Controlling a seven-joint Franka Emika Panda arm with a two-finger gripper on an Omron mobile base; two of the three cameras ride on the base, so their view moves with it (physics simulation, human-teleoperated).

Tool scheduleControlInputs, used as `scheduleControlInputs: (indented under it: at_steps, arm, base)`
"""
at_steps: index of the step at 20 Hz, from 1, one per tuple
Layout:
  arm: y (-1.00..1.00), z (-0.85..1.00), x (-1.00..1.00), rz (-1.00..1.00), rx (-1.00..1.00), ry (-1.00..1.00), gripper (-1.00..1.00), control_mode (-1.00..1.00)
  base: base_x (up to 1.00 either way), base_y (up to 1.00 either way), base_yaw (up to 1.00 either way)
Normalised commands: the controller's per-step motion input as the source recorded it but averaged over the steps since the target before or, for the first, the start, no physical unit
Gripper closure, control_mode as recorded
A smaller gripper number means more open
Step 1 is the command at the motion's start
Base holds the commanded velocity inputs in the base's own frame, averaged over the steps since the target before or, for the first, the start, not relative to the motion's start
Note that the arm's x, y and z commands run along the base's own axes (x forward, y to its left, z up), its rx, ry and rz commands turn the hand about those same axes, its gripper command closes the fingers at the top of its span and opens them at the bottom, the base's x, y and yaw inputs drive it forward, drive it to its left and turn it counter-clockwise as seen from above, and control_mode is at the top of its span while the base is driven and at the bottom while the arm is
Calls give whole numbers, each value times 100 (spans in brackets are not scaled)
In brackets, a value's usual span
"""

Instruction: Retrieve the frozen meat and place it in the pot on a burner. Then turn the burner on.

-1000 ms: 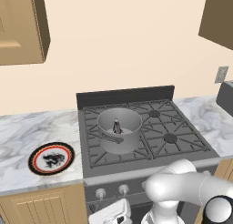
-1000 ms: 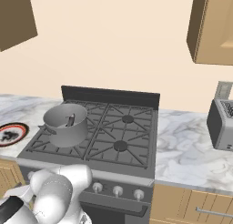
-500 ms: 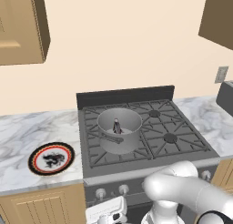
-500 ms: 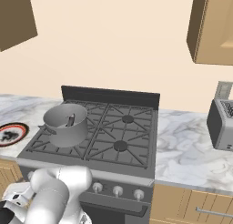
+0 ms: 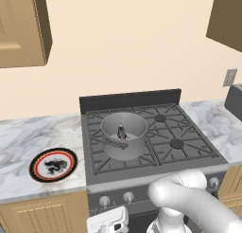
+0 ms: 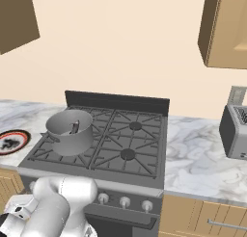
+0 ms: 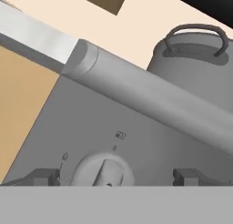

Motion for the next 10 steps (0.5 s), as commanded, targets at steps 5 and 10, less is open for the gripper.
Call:
scheduleControlInputs:
  at_steps: [5,10]
  arm:
    - [0,-31,18,0,0,0,-100,-100]
    - [10,-24,30,-1,0,0,-100,-100]
  base:
    - [0,0,0]
    - [0,0,0]
